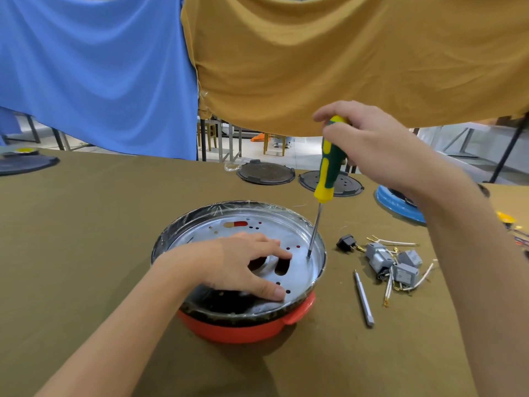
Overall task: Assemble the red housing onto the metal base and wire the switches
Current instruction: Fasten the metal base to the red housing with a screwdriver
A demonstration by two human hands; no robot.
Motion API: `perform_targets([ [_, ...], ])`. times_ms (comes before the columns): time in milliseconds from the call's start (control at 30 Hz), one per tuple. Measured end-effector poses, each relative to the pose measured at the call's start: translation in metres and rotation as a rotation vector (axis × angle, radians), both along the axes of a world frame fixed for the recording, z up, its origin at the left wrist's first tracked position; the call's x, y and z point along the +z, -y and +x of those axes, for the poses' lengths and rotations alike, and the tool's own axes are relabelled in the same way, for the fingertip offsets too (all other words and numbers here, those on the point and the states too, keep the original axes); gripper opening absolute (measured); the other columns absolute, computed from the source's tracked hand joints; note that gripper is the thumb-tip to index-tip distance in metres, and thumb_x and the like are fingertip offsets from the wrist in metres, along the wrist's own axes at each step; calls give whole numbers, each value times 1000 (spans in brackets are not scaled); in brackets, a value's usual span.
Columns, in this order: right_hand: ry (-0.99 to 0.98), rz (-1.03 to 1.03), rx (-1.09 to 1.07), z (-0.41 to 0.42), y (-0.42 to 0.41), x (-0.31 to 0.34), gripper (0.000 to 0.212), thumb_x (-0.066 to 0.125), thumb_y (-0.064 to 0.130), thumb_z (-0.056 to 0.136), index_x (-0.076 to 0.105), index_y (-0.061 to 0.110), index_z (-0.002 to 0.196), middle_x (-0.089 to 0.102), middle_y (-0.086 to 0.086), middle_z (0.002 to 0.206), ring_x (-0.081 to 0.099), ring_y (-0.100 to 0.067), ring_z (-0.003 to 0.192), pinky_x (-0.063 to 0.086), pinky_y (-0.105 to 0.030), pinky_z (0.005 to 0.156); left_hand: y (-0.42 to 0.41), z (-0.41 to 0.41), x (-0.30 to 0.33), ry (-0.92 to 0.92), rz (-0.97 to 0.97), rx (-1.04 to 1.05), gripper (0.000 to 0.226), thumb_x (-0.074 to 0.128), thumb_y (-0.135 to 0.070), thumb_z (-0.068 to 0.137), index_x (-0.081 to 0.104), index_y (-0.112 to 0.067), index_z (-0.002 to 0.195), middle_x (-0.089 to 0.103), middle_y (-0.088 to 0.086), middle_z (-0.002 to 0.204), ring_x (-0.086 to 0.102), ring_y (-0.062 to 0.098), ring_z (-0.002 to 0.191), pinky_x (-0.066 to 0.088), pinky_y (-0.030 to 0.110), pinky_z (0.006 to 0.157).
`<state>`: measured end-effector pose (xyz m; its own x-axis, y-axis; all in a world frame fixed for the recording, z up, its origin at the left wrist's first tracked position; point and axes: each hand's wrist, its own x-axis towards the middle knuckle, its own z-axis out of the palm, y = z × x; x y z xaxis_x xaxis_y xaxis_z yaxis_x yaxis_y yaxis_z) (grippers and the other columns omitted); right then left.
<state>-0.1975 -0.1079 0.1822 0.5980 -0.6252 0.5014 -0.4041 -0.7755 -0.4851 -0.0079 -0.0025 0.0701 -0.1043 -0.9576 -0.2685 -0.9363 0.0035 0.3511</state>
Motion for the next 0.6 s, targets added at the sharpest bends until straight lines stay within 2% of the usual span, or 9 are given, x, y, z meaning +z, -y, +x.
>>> perform_targets([
  [67, 6, 88, 109, -8, -1, 4, 24, 53, 29, 98, 63, 33, 119, 67, 6, 103, 50, -1, 66, 37, -18, 60, 0, 0, 0, -1, -6, -2, 76, 61, -73, 76, 29, -58, 144, 13, -29, 157, 9, 1, 146, 15, 45, 121],
  [133, 10, -4, 89, -10, -1, 5, 13, 61, 37, 94, 67, 33, 105, 67, 10, 85, 53, -2, 63, 42, -23, 60, 0, 0, 0, 6, -10, -4, 75, 61, -72, 77, 29, -57, 144, 14, -28, 157, 10, 2, 146, 15, 44, 121],
  [167, 11, -63, 40, -9, -1, 4, 14, 64, 43, 91, 68, 30, 96, 64, 9, 78, 52, -4, 62, 44, -28, 60, 0, -1, 0, 7, -10, -4, 75, 61, -72, 77, 29, -57, 144, 14, -27, 158, 10, 2, 146, 16, 45, 121],
  [233, 39, -130, -68, -2, -2, 1, 34, 66, 56, 84, 65, 22, 85, 57, 4, 67, 47, -7, 53, 39, -29, 52, 0, 0, 0, -5, -4, 2, 75, 62, -72, 77, 29, -57, 143, 13, -28, 158, 9, 2, 147, 16, 46, 121],
  [333, -21, -179, -137, 6, -5, -3, 48, 56, 59, 90, 61, 12, 92, 54, -2, 70, 45, -16, 59, 35, -31, 54, 0, 0, 0, 2, 4, 5, 76, 60, -75, 75, 29, -59, 143, 12, -30, 157, 7, 2, 147, 14, 47, 121],
  [400, -46, -97, -47, 5, -3, -3, 33, 48, 47, 98, 61, 17, 104, 59, -2, 85, 46, -15, 66, 36, -32, 59, 0, 0, 0, 3, 3, -1, 76, 60, -75, 75, 28, -59, 143, 12, -30, 157, 8, 2, 147, 13, 46, 121],
  [467, 14, 68, 69, 0, -3, 2, 22, 45, 31, 99, 62, 27, 114, 65, 0, 97, 47, -10, 65, 37, -27, 60, 1, 0, 1, 4, -1, -3, 76, 60, -74, 76, 29, -58, 143, 13, -29, 158, 9, 3, 146, 14, 45, 121],
  [533, 41, 108, 128, -6, -2, 4, 20, 51, 27, 99, 65, 31, 112, 69, 6, 91, 49, -4, 60, 38, -22, 58, 0, -1, 1, 8, 2, -3, 77, 59, -75, 75, 28, -58, 144, 12, -28, 158, 7, 3, 147, 13, 46, 121],
  [600, 51, -18, 70, -5, -1, 2, 11, 58, 36, 96, 67, 29, 99, 64, 12, 75, 50, -1, 60, 43, -25, 60, 0, -1, 2, 8, 1, -6, 76, 60, -73, 76, 28, -57, 144, 12, -28, 158, 7, 2, 147, 13, 45, 120],
])
